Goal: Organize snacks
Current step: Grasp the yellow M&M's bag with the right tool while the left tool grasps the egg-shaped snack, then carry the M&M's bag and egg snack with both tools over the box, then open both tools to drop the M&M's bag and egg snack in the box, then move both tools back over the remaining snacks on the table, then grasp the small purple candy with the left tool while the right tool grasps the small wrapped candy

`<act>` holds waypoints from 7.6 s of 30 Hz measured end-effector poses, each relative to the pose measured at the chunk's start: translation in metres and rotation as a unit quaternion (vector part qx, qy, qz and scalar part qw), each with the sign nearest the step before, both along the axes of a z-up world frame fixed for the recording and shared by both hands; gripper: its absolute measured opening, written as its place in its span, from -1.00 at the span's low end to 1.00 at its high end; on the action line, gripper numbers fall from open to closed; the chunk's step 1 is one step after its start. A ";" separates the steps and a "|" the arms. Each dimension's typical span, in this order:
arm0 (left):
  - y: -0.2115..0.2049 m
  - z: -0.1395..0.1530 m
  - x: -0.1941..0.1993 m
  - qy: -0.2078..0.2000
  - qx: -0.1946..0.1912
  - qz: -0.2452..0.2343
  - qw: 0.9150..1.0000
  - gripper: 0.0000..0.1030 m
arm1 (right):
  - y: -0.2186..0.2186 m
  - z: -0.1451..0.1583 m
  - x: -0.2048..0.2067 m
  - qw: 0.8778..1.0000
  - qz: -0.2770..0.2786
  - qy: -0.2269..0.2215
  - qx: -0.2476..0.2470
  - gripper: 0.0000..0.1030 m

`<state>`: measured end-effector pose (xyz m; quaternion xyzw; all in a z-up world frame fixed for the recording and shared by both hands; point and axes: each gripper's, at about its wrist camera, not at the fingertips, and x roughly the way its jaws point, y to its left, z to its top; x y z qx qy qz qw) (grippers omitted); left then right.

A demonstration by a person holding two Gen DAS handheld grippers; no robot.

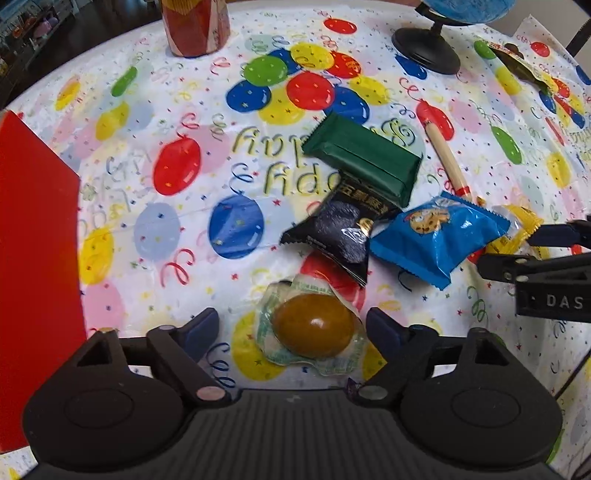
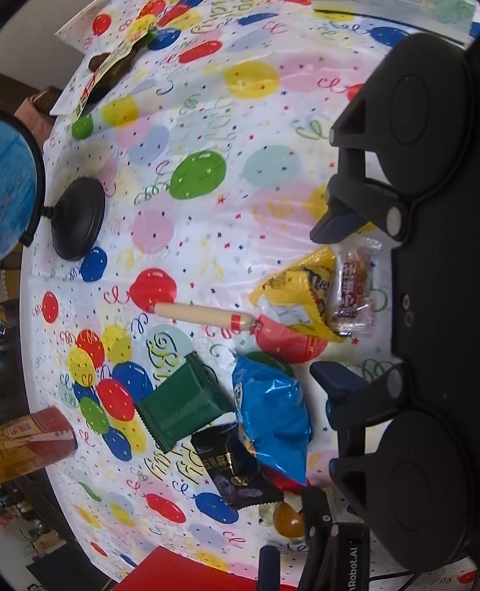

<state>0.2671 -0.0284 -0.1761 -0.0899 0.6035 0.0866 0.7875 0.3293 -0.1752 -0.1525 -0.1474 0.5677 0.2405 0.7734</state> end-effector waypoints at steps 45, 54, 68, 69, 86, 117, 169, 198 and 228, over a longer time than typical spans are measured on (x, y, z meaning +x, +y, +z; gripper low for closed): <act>0.050 0.125 -0.106 -0.091 -0.028 0.011 0.995 0.03 | 0.037 0.133 -0.136 0.992 0.047 -0.040 0.113 -0.35; 0.100 0.155 -0.148 -0.120 -0.016 0.030 0.992 0.03 | 0.111 0.156 -0.174 0.985 0.100 -0.044 0.130 -0.35; 0.209 0.169 -0.198 -0.132 0.002 0.088 0.987 0.03 | 0.237 0.164 -0.210 0.978 0.160 -0.050 0.128 -0.35; 0.218 0.169 -0.201 -0.132 0.003 0.093 0.987 0.03 | 0.245 0.164 -0.210 0.977 0.161 -0.050 0.128 -0.35; 0.320 0.121 -0.171 -0.095 0.031 0.138 0.985 0.03 | 0.333 0.106 -0.163 0.985 0.144 -0.038 0.087 -0.33; 0.313 0.071 -0.115 -0.012 0.022 0.093 0.995 0.11 | 0.344 0.065 -0.147 0.989 0.139 -0.014 0.052 0.11; 0.106 0.165 -0.158 -0.172 0.009 0.001 0.985 0.96 | 0.081 0.155 -0.177 0.987 0.019 -0.074 0.143 1.00; -0.042 0.056 -0.054 -0.033 0.030 0.010 0.999 0.94 | -0.071 0.051 -0.048 0.979 -0.180 0.004 0.090 0.52; -0.047 -0.002 -0.026 0.062 0.005 0.001 0.998 0.19 | -0.035 0.001 -0.001 0.987 -0.146 0.044 0.056 -0.78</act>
